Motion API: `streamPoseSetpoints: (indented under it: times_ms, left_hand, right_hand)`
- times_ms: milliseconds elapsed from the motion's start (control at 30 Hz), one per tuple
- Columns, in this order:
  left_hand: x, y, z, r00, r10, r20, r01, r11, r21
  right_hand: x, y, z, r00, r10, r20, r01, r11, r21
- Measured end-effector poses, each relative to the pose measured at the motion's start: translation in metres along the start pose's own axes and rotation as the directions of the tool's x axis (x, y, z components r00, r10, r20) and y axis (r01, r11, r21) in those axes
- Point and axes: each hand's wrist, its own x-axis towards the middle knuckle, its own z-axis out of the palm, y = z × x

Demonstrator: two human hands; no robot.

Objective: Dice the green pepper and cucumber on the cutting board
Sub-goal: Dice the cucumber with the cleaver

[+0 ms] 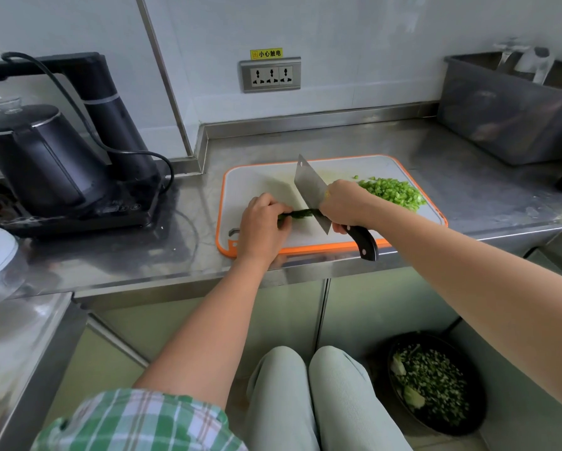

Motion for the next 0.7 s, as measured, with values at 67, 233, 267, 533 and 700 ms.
streamPoseSetpoints:
  times_ms: [67,233,267,533,700]
  left_hand:
    - [0.000,0.000,0.000,1.000,0.006,-0.002,-0.006,1.000,0.004]
    - [0.000,-0.001,0.001,1.000,-0.003,-0.007,0.003,1.000,0.009]
    - [0.000,0.000,0.001,1.000,-0.004,-0.007,0.004,1.000,0.009]
    - [0.000,0.000,0.000,1.000,-0.008,-0.002,0.008,1.000,0.014]
    - [0.000,0.000,0.000,1.000,-0.013,-0.003,0.014,1.000,0.017]
  right_hand:
    - [-0.001,-0.001,0.005,0.999,0.027,0.019,-0.027,1.000,0.004]
    - [-0.001,0.003,0.011,0.999,0.034,-0.039,-0.035,0.999,-0.021]
    - [-0.001,0.003,0.010,0.998,0.026,-0.061,-0.026,1.000,-0.007]
    - [-0.001,-0.007,0.000,1.000,0.018,0.012,-0.016,0.995,-0.103]
    - [0.000,-0.006,0.008,0.999,0.029,0.023,-0.027,0.998,-0.061]
